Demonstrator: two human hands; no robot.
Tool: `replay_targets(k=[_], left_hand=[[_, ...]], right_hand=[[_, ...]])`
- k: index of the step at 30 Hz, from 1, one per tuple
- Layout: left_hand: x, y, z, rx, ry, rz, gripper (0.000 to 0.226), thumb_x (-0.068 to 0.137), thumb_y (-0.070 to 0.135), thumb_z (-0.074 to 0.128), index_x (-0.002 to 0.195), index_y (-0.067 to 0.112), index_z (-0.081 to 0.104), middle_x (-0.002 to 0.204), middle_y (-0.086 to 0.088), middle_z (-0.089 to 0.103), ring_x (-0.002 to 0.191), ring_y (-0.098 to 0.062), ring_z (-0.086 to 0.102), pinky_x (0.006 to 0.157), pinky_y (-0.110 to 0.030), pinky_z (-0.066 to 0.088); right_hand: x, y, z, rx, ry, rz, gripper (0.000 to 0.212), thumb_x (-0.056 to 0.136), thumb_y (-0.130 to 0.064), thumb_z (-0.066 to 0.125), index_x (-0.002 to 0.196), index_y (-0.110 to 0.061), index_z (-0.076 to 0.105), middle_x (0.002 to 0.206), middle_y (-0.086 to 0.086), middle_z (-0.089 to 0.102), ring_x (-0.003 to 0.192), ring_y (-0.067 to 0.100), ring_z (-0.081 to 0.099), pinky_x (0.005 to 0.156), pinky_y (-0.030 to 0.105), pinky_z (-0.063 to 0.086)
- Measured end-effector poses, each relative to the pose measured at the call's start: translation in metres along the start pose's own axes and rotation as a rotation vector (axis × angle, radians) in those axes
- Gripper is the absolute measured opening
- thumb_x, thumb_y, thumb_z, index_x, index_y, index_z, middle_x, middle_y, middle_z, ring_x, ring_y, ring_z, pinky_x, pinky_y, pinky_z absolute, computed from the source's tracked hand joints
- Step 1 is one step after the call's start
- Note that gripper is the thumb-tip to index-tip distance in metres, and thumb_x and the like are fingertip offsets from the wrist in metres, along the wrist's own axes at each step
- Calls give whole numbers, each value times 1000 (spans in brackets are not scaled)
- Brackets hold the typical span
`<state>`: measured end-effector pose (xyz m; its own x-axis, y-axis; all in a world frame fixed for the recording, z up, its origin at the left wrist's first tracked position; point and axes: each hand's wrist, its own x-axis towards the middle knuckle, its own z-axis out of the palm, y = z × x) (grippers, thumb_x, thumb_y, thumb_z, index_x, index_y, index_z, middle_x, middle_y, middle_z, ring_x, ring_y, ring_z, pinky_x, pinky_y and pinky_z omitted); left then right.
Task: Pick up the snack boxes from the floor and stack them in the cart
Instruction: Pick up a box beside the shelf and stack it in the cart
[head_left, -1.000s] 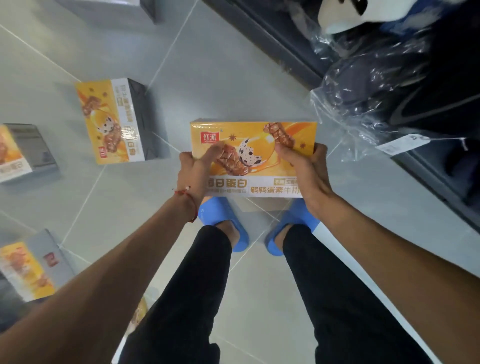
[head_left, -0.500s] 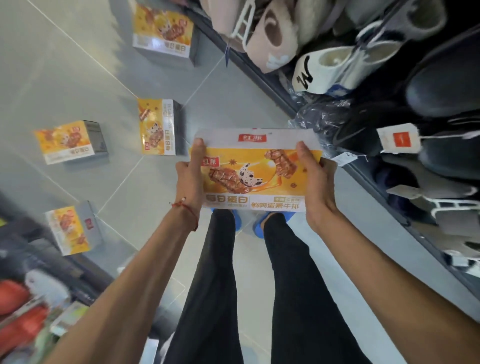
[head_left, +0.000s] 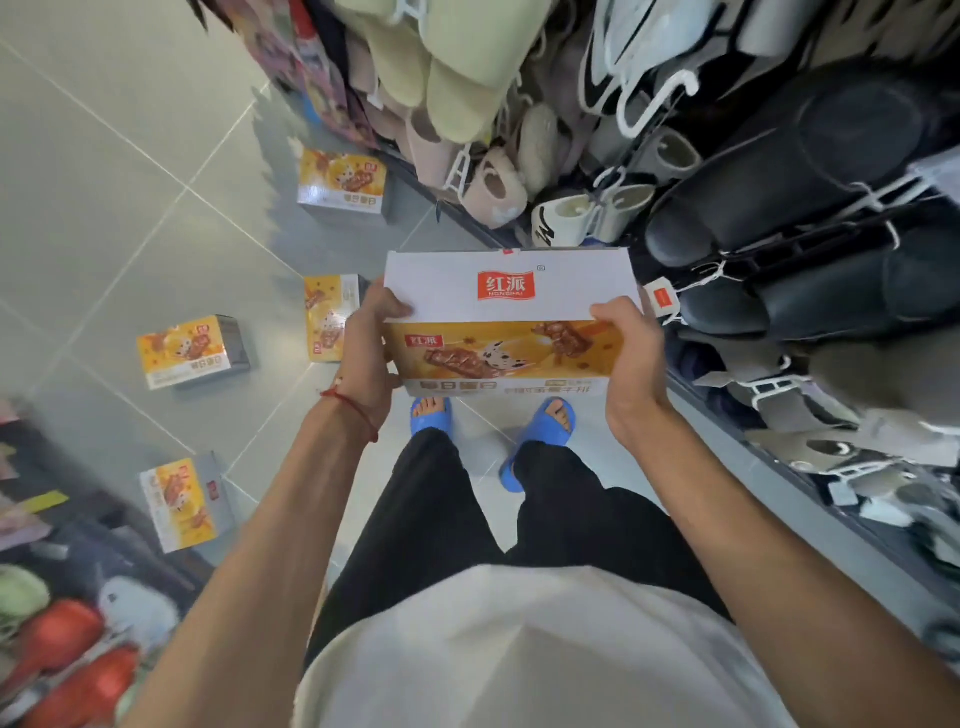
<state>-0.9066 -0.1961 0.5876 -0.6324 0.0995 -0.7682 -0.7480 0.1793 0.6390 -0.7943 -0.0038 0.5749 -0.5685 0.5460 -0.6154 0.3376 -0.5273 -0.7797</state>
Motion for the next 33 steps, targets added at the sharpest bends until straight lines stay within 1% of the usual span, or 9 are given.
replay_targets(k=[3, 7, 10, 15, 17, 21, 27, 30, 33], left_hand=[[-8, 21, -4, 42, -78, 54, 48, 68, 38, 53, 114, 28, 59, 87, 8, 69, 75, -12, 68, 68, -32, 50], [-10, 42, -14, 116, -177, 71, 60, 83, 46, 62, 137, 24, 49, 101, 7, 72, 81, -15, 73, 65, -33, 56], [-10, 60, -24, 156, -236, 81, 46, 96, 34, 61, 137, 20, 48, 98, 7, 71, 70, -7, 73, 52, -25, 54], [-11, 77, -32, 210, -360, 29, 53, 93, 30, 67, 138, 17, 44, 96, 2, 73, 75, -15, 75, 59, -34, 57], [-15, 81, -31, 240, -407, 14, 54, 85, 33, 72, 131, 20, 46, 89, 5, 74, 76, -16, 74, 61, -34, 54], [-29, 80, -17, 365, -484, 16, 39, 78, 35, 75, 109, 35, 51, 84, 11, 74, 80, -18, 71, 60, -30, 39], [-77, 56, 23, 476, -602, 68, 47, 90, 10, 68, 133, 23, 55, 104, 0, 70, 77, -15, 67, 40, -17, 43], [-103, 30, 46, 540, -658, 92, 45, 90, 4, 65, 129, 24, 56, 97, 5, 68, 61, -1, 65, 36, -12, 37], [-134, -2, 70, 598, -729, 86, 44, 90, 3, 65, 126, 26, 55, 100, 4, 67, 58, 0, 64, 35, -12, 35]], right_hand=[[-16, -9, 7, 3, 36, -26, 32, 82, -16, 59, 113, -16, 65, 94, -1, 74, 88, 20, 69, 70, 30, 53], [-39, -8, 23, 65, 134, -63, 40, 91, -26, 63, 132, -22, 64, 117, 6, 76, 105, 23, 72, 82, 35, 56], [-56, -3, 37, 138, 228, -94, 48, 87, -31, 69, 134, -28, 62, 121, 1, 75, 112, 21, 72, 88, 37, 56], [-91, 8, 49, 194, 301, -100, 47, 91, -25, 69, 137, -27, 61, 123, 2, 74, 115, 24, 70, 86, 36, 57], [-104, 13, 48, 226, 334, -105, 45, 90, -24, 70, 135, -27, 63, 125, 3, 74, 118, 27, 69, 86, 38, 58], [-129, 24, 39, 300, 443, -145, 41, 94, -17, 68, 134, -25, 63, 123, 1, 74, 117, 24, 69, 78, 25, 56], [-174, 46, 4, 360, 615, -162, 46, 90, -36, 71, 135, -32, 61, 124, -6, 74, 118, 18, 68, 99, 39, 54], [-201, 62, -23, 398, 678, -158, 43, 94, -38, 70, 135, -29, 61, 123, -4, 74, 115, 17, 69, 95, 34, 54], [-232, 80, -56, 450, 751, -137, 42, 96, -40, 69, 136, -32, 60, 121, -6, 74, 113, 15, 70, 91, 29, 52]])
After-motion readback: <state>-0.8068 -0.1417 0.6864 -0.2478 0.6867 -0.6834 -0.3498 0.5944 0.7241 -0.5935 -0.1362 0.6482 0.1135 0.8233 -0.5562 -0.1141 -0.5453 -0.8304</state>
